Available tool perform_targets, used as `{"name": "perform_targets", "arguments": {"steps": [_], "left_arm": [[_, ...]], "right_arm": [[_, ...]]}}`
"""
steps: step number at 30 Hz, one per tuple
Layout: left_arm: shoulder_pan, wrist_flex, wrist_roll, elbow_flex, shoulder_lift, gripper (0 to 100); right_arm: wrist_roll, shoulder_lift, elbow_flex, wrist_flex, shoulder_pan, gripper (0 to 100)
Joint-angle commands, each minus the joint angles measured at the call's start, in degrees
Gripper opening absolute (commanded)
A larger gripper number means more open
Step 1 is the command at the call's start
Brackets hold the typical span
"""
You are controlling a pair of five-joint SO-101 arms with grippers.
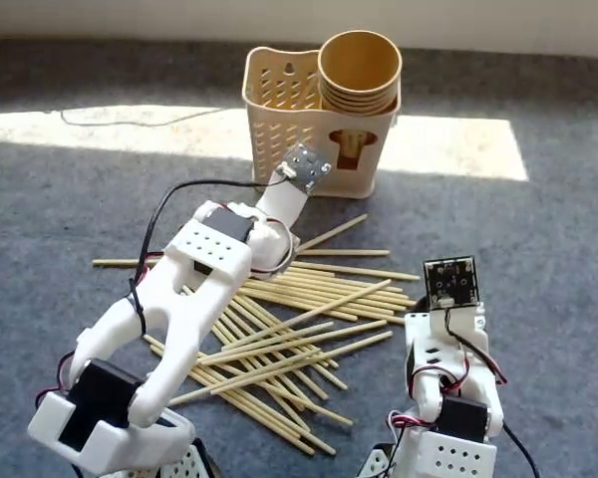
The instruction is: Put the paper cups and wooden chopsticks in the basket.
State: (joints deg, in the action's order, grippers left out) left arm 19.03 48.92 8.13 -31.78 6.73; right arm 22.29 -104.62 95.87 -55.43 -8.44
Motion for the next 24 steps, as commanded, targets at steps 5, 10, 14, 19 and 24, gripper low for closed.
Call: {"name": "perform_targets", "arguments": {"steps": [5, 10, 14, 19, 24], "left_arm": [[4.53, -1.67, 2.99, 3.56, -3.47, 13], [4.88, -1.58, 3.08, 9.10, -10.07, 13], [4.09, -1.58, 3.16, 11.21, -12.44, 13], [2.68, -1.58, 3.16, 12.62, -13.23, 13], [2.77, -1.58, 3.25, 11.56, -13.32, 12]], "right_arm": [[-0.53, -0.40, 6.11, 1.27, 0.31, 0.6], [-0.53, -0.40, 6.11, 1.27, 0.31, 0.6], [-0.53, -0.40, 6.11, 1.27, 0.31, 0.6], [-0.53, -0.40, 6.11, 1.27, 0.31, 0.6], [-0.53, -0.40, 6.11, 1.27, 0.31, 0.6]]}}
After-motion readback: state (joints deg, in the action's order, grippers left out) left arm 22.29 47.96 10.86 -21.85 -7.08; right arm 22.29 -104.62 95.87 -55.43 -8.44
